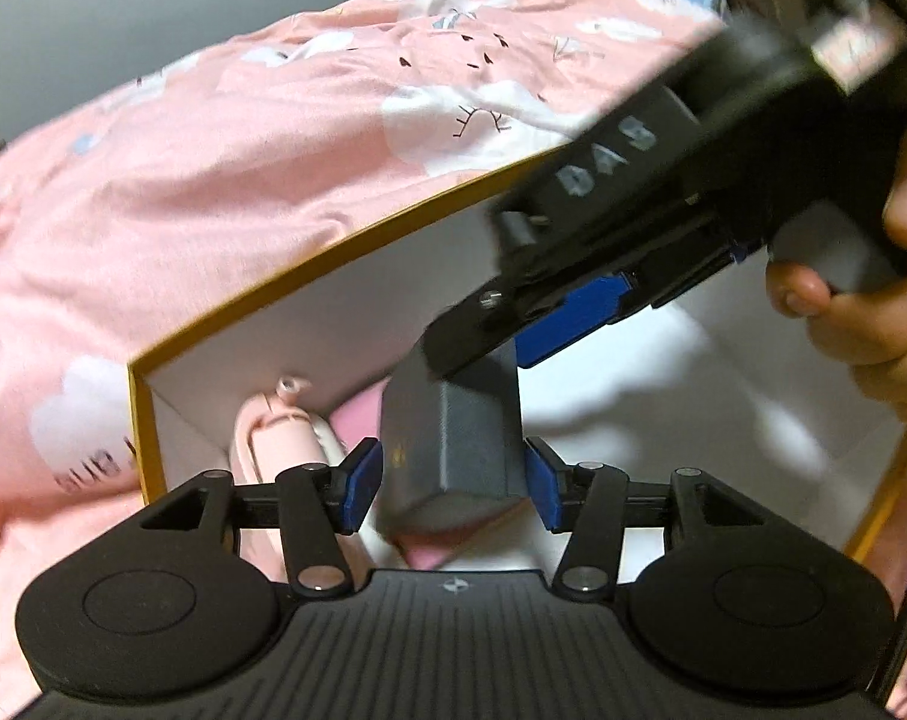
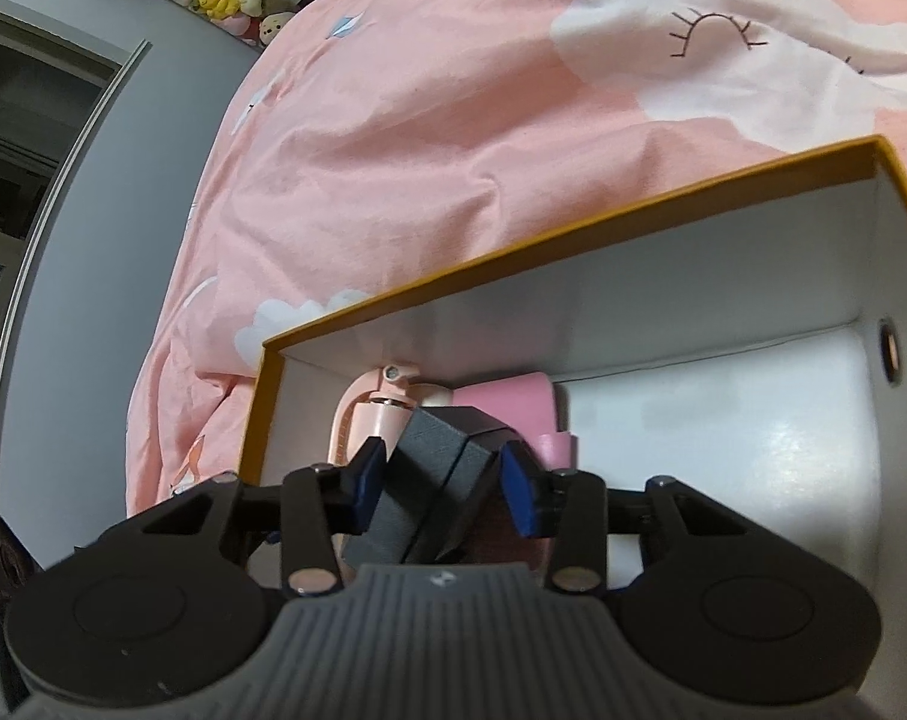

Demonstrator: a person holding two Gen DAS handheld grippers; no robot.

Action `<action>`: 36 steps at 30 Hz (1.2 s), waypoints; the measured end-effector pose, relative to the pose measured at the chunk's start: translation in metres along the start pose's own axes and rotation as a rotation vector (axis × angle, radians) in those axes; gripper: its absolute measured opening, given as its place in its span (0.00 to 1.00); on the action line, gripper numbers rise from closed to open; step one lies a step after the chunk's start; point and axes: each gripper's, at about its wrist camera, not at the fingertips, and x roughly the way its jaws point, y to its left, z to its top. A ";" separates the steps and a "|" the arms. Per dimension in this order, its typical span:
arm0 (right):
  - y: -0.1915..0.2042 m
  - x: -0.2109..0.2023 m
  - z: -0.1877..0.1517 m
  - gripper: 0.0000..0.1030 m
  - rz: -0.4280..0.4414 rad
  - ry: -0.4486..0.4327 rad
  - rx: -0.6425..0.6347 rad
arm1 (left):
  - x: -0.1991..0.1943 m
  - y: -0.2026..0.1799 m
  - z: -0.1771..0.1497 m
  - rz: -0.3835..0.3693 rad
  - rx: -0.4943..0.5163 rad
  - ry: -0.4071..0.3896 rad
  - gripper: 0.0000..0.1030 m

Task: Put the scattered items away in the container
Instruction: 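Lower the black box into the orange box onto the wallet, open left tool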

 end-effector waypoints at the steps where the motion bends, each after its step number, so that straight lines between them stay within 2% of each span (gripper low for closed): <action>1: -0.002 -0.001 -0.001 0.41 -0.007 0.000 0.002 | -0.003 0.004 -0.002 -0.022 -0.029 -0.004 0.58; 2: -0.004 -0.003 -0.001 0.40 -0.028 0.002 0.003 | -0.005 0.009 -0.004 -0.041 -0.056 -0.005 0.58; 4: -0.010 -0.002 -0.004 0.29 -0.077 0.013 0.015 | -0.007 0.019 -0.008 -0.087 -0.123 -0.008 0.47; 6: -0.020 0.002 -0.006 0.29 -0.085 0.039 0.047 | -0.007 0.029 -0.011 -0.121 -0.188 -0.005 0.43; 8: -0.028 0.007 -0.008 0.29 -0.082 0.055 0.079 | -0.007 0.034 -0.014 -0.121 -0.224 -0.007 0.42; 15: -0.018 0.017 -0.004 0.29 -0.092 0.049 0.061 | -0.010 0.042 -0.013 -0.112 -0.263 -0.032 0.42; 21: -0.010 0.025 0.002 0.16 -0.088 0.011 0.037 | -0.016 0.042 -0.018 -0.104 -0.279 -0.052 0.40; 26: -0.007 0.031 0.005 0.16 -0.096 -0.017 0.019 | -0.019 0.043 -0.020 -0.093 -0.287 -0.076 0.39; 29: -0.007 0.026 0.003 0.20 -0.092 -0.012 0.018 | -0.022 0.041 -0.022 -0.073 -0.281 -0.094 0.39; 33: 0.001 0.013 -0.006 0.20 -0.138 -0.021 -0.076 | -0.027 0.039 -0.025 -0.058 -0.289 -0.130 0.37; 36: 0.003 0.009 -0.013 0.20 -0.124 0.005 -0.098 | -0.033 0.042 -0.027 -0.059 -0.327 -0.178 0.37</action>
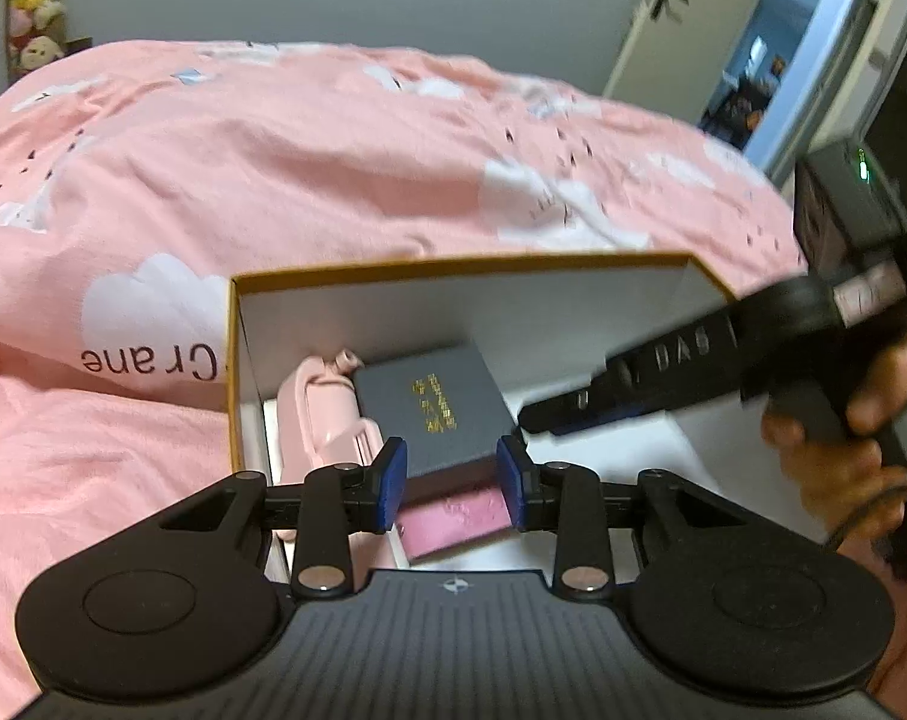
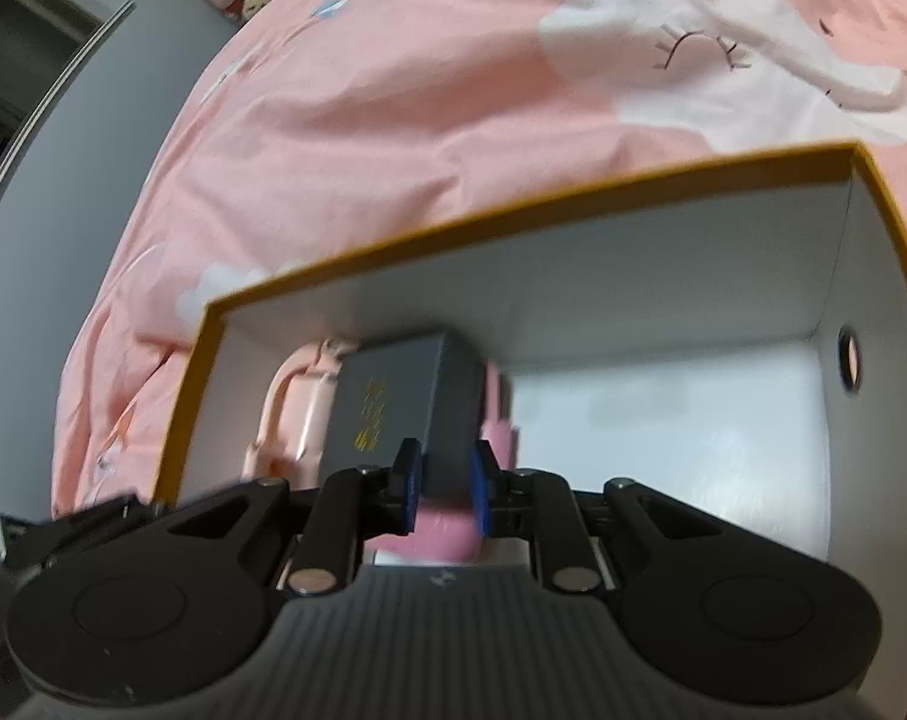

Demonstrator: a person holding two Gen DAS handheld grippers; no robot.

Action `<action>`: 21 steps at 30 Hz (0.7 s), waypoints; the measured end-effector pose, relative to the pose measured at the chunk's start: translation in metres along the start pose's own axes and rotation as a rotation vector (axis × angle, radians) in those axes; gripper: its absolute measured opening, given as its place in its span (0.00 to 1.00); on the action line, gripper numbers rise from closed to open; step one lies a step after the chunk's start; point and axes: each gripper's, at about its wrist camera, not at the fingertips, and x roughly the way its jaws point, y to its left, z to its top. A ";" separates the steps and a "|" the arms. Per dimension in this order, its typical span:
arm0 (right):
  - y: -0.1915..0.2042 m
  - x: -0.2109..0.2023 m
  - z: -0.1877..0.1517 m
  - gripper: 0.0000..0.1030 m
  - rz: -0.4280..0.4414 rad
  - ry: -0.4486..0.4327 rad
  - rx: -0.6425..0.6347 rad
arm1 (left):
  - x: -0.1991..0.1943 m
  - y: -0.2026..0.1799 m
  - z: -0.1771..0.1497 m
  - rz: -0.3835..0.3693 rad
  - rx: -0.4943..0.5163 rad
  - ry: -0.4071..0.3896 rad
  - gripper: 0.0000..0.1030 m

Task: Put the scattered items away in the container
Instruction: 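Lower the black box into the orange box onto the wallet, open left tool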

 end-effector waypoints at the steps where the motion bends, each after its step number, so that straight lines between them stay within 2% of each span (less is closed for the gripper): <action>1: 0.000 0.000 -0.001 0.20 0.008 0.007 0.004 | -0.002 0.001 0.000 0.003 -0.009 -0.010 0.37; 6: 0.001 0.009 0.000 0.17 -0.020 0.005 0.021 | -0.008 0.009 0.001 0.023 -0.040 -0.036 0.37; 11: 0.003 0.016 0.000 0.16 -0.012 -0.001 0.039 | -0.010 0.017 0.002 0.028 -0.067 -0.054 0.37; 18: 0.009 0.014 0.001 0.16 -0.027 -0.004 0.023 | -0.012 0.005 -0.001 0.059 -0.024 -0.056 0.37; 21: 0.017 0.005 -0.005 0.20 -0.040 -0.036 -0.030 | -0.015 -0.002 -0.002 0.087 0.000 -0.046 0.37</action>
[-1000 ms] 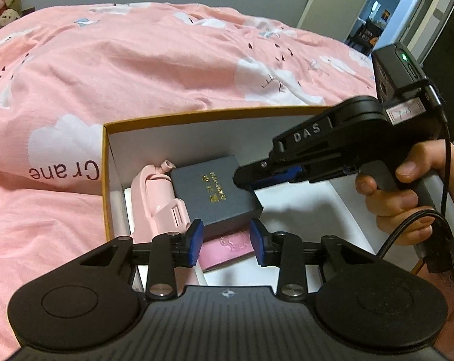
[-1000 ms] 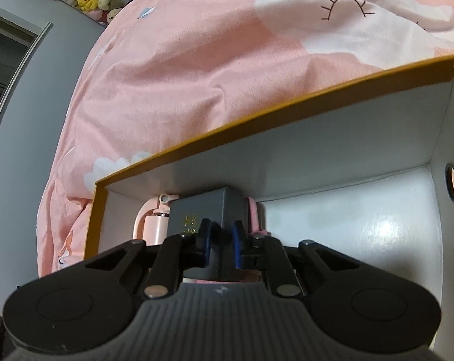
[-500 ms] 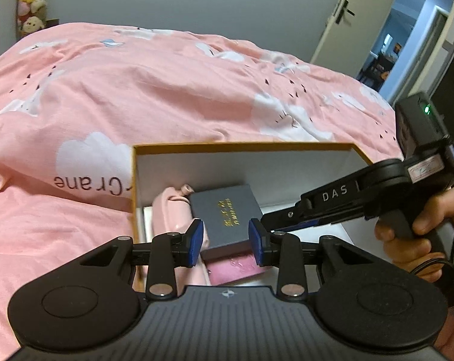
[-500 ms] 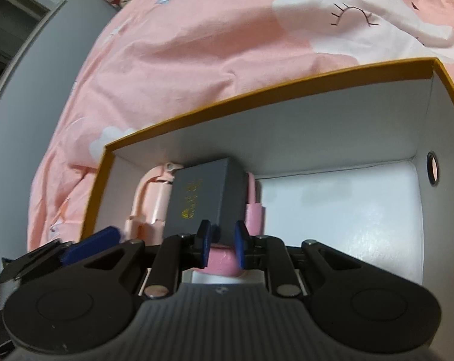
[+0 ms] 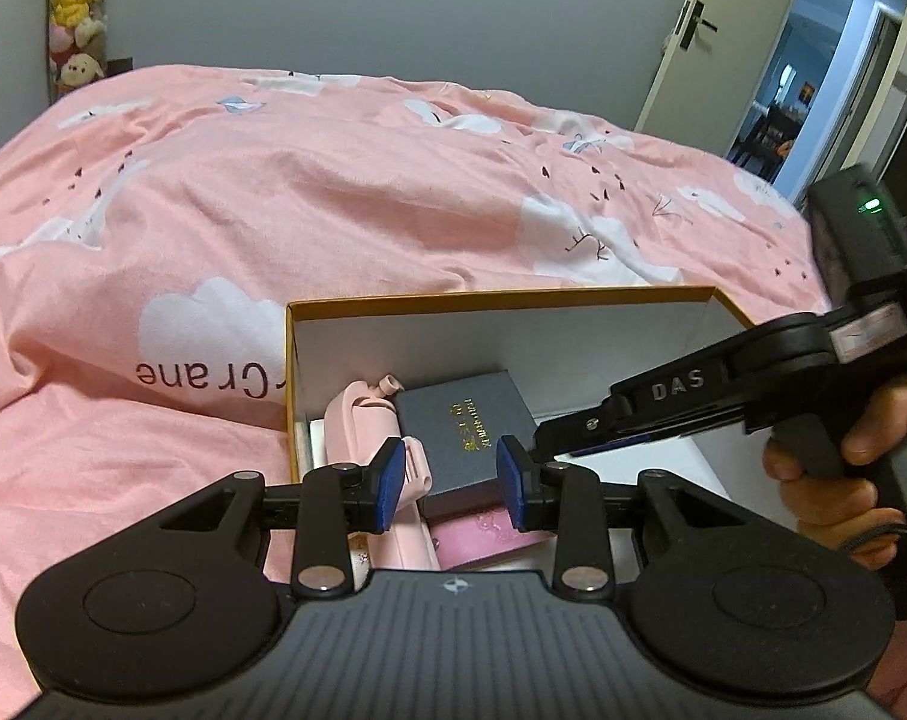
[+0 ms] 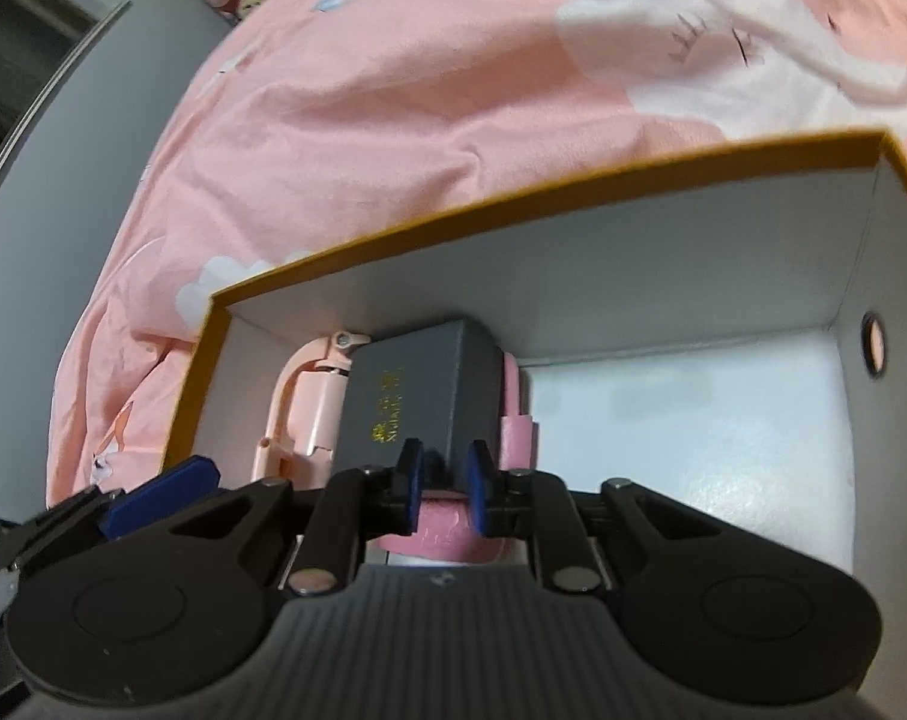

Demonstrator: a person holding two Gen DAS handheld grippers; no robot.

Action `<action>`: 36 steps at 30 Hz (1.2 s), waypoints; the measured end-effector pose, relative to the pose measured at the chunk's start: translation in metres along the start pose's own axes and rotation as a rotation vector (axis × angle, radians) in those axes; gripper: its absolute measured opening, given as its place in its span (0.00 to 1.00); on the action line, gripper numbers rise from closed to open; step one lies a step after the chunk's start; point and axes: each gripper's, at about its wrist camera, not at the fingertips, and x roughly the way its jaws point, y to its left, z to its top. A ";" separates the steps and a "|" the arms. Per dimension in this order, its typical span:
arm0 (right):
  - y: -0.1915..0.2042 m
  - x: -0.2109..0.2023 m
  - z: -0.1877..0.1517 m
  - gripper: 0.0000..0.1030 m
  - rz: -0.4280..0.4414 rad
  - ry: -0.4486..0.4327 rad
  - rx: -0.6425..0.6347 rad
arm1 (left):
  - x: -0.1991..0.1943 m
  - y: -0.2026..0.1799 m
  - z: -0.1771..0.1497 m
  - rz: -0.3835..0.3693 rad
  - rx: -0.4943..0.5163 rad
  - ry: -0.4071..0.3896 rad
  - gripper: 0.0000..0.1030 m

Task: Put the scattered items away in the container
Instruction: 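Lower the black box into the orange box onto the wallet, open left tool, then withdraw both tools from the orange box back toward the pile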

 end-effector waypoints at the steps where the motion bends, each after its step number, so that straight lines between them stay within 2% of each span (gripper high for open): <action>1: 0.004 -0.004 -0.002 0.22 -0.008 -0.014 -0.025 | -0.001 -0.002 0.000 0.003 0.008 0.004 0.37; 3: 0.010 -0.012 -0.007 0.35 -0.027 -0.040 -0.074 | -0.005 -0.005 -0.001 0.010 0.006 0.004 0.37; 5: 0.017 -0.023 -0.012 0.39 -0.052 -0.080 -0.126 | -0.009 -0.008 -0.004 0.022 -0.008 -0.002 0.37; 6: 0.020 -0.028 -0.015 0.43 -0.062 -0.100 -0.150 | -0.012 -0.009 -0.005 0.030 -0.017 -0.009 0.41; 7: 0.023 -0.034 -0.018 0.46 -0.075 -0.123 -0.174 | -0.015 -0.010 -0.008 0.039 -0.027 -0.018 0.52; 8: 0.026 -0.039 -0.022 0.48 -0.093 -0.150 -0.198 | -0.019 -0.011 -0.010 0.044 -0.038 -0.031 0.56; 11: 0.034 -0.054 -0.035 0.51 -0.145 -0.229 -0.259 | -0.030 -0.017 -0.019 0.071 -0.059 -0.082 0.61; 14: 0.040 -0.069 -0.050 0.71 -0.210 -0.314 -0.286 | -0.040 -0.024 -0.027 0.116 -0.071 -0.115 0.61; 16: 0.042 -0.078 -0.061 0.71 -0.240 -0.373 -0.300 | -0.046 -0.028 -0.032 0.152 -0.079 -0.136 0.61; 19: 0.045 -0.091 -0.077 0.71 -0.240 -0.413 -0.322 | -0.055 -0.038 -0.041 0.194 -0.057 -0.175 0.61; 21: 0.047 -0.099 -0.088 0.75 -0.248 -0.446 -0.329 | -0.060 -0.045 -0.045 0.211 -0.037 -0.189 0.61; 27: 0.053 -0.123 -0.123 0.87 -0.239 -0.541 -0.355 | -0.082 -0.061 -0.058 0.199 -0.021 -0.214 0.61; 30: 0.057 -0.136 -0.142 0.90 -0.238 -0.577 -0.378 | -0.093 -0.069 -0.066 0.182 -0.015 -0.217 0.65; 36: 0.054 -0.152 -0.173 0.91 -0.236 -0.584 -0.327 | -0.115 -0.078 -0.086 0.168 -0.023 -0.216 0.67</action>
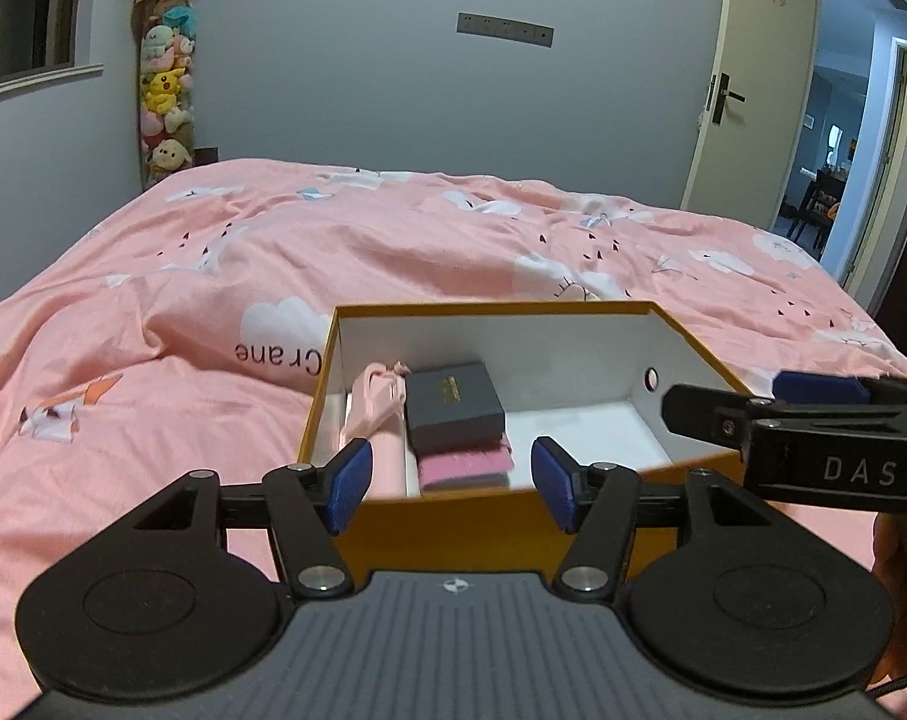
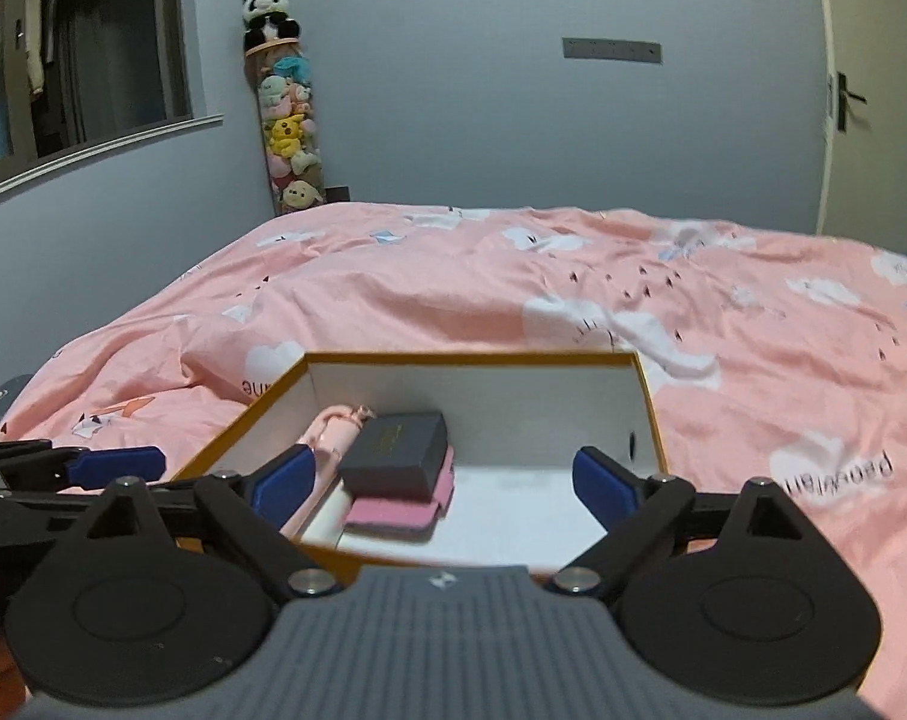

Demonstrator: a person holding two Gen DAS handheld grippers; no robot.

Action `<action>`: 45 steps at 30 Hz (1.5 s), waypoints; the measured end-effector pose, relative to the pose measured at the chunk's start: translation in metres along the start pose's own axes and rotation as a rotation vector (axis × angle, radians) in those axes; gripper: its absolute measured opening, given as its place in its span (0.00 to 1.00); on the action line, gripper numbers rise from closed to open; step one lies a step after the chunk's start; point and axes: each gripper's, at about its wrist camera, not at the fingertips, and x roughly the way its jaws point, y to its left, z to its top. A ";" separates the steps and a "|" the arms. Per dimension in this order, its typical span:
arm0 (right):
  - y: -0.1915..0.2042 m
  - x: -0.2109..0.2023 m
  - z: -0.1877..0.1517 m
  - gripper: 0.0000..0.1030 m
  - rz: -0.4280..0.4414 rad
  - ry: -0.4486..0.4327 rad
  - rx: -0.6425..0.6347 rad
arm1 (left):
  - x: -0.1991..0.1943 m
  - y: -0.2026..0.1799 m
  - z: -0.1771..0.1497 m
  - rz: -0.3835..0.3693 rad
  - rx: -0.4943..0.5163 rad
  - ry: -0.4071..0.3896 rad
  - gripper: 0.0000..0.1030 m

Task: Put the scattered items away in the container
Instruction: 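Withdraw both tools from the orange box back toward the pile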

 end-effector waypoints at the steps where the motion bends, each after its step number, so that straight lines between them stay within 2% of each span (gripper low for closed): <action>1: -0.001 -0.004 -0.004 0.91 -0.006 0.003 0.011 | -0.004 0.000 -0.003 0.000 -0.005 0.004 0.67; 7: -0.009 -0.026 -0.026 0.92 -0.052 0.025 0.059 | -0.021 -0.003 -0.021 -0.025 -0.037 0.063 0.67; 17: -0.024 -0.060 -0.065 0.92 -0.107 0.045 0.045 | -0.047 -0.007 -0.045 -0.008 0.002 0.140 0.67; 22: -0.032 -0.069 -0.079 0.92 -0.083 0.098 0.071 | -0.053 0.000 -0.054 0.018 -0.004 0.170 0.67; 26: -0.034 -0.070 -0.089 0.92 -0.077 0.137 0.067 | -0.058 0.000 -0.061 0.008 0.005 0.190 0.67; 29: -0.035 -0.068 -0.093 0.86 -0.057 0.171 0.079 | -0.060 -0.002 -0.063 -0.008 0.015 0.201 0.67; 37: -0.031 -0.065 -0.103 0.66 -0.010 0.261 0.060 | -0.070 -0.011 -0.067 -0.121 0.045 0.187 0.61; 41: -0.030 -0.064 -0.116 0.64 0.057 0.336 0.048 | -0.075 -0.025 -0.070 -0.250 0.098 0.183 0.60; 45: -0.029 -0.061 -0.131 0.64 0.082 0.412 0.010 | -0.067 -0.046 -0.084 -0.338 0.189 0.249 0.60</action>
